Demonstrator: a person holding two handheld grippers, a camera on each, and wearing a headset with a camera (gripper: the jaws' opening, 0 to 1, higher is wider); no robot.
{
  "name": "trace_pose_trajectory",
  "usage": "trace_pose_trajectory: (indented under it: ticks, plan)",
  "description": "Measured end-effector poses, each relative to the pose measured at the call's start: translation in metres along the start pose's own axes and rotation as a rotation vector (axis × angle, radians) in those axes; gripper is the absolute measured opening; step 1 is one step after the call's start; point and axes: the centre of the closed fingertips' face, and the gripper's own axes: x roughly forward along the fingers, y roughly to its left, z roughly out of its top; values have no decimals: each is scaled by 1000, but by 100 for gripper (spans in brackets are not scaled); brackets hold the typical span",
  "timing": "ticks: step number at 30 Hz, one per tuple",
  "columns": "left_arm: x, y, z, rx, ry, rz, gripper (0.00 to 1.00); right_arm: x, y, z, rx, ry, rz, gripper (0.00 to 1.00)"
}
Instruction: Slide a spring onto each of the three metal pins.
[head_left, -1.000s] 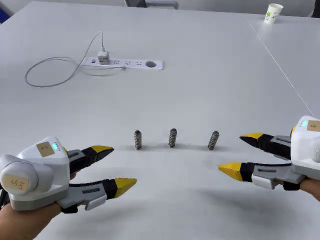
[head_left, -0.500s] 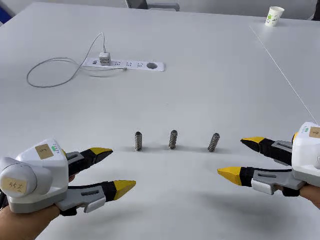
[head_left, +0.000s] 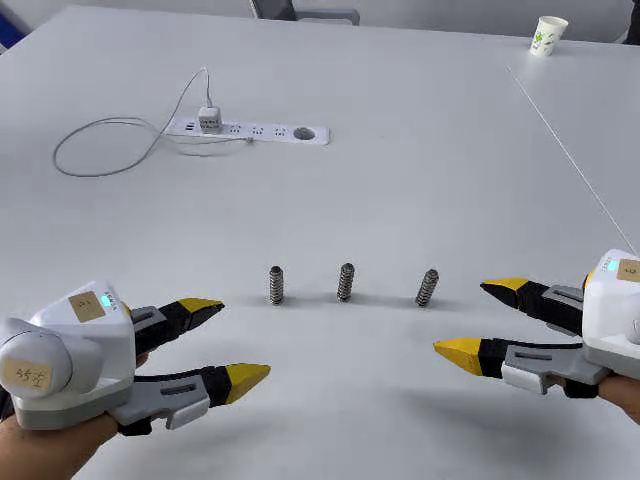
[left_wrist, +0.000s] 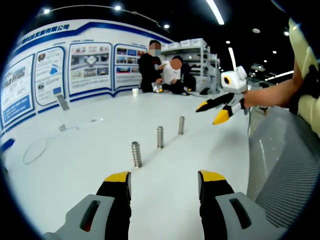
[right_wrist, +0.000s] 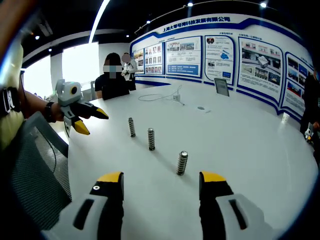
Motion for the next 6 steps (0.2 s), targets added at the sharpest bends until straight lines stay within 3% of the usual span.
trace_pose_trajectory:
  ticks: [6]
  plan:
    - [0, -1, 0, 1, 1, -1, 55, 0, 0, -1, -2, 0, 0, 62]
